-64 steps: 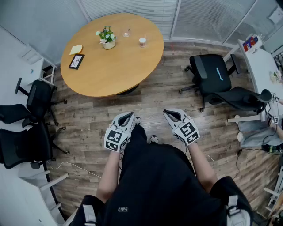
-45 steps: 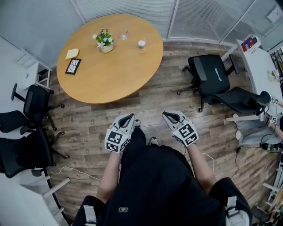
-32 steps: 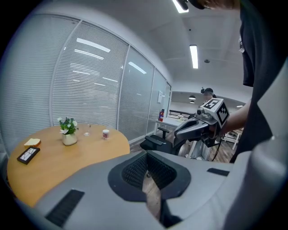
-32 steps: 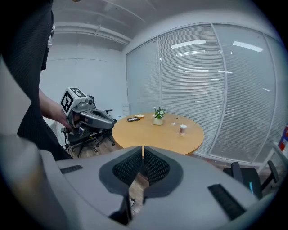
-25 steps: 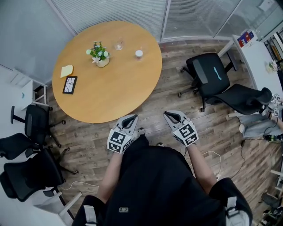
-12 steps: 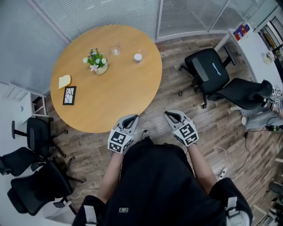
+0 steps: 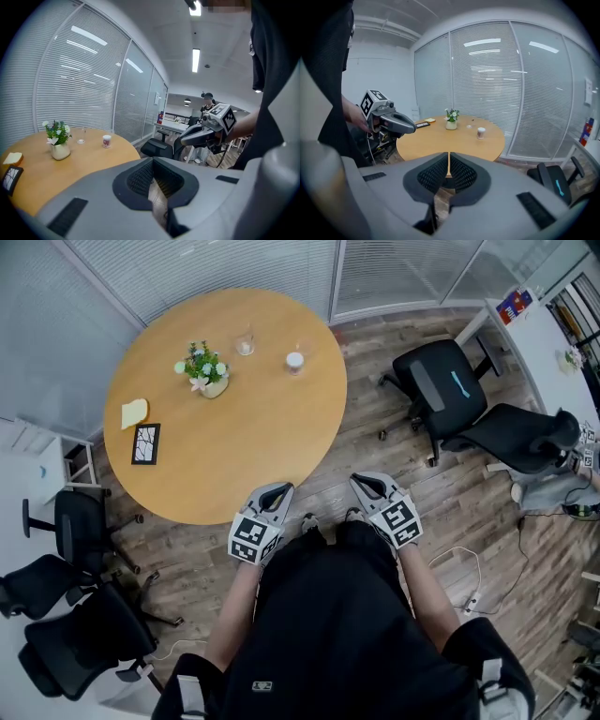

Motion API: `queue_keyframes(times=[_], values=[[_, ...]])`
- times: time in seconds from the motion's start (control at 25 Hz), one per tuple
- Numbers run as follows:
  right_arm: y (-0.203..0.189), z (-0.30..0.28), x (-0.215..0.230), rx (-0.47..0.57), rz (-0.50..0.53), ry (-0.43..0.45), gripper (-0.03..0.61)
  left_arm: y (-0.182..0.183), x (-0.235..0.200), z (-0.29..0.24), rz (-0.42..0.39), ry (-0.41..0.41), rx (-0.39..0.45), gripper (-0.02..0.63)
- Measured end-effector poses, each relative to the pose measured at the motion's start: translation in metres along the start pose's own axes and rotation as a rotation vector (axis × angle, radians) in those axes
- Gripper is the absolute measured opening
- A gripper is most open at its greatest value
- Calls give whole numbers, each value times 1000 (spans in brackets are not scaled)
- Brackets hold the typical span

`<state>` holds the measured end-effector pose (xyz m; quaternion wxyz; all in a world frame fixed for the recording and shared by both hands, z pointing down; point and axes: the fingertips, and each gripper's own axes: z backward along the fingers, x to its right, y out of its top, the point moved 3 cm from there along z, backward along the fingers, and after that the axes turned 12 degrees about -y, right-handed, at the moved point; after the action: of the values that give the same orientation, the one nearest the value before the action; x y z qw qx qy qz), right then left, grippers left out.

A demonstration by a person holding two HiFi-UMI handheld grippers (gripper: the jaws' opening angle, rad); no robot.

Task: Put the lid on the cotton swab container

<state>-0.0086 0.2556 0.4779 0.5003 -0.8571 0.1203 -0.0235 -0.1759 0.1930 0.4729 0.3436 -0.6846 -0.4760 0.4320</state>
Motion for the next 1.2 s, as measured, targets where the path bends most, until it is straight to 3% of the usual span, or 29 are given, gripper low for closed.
queue_keyframes(times=[0.48, 0.84, 1.2], values=[[5, -26, 23, 5, 22, 63, 11, 2, -15, -6, 32, 62, -19, 8], [10, -42, 74, -3, 51, 118, 11, 33, -19, -45, 25, 102, -20, 8], [16, -78, 121, 2, 78, 219, 11, 50, -33, -80, 75, 201, -21, 8]])
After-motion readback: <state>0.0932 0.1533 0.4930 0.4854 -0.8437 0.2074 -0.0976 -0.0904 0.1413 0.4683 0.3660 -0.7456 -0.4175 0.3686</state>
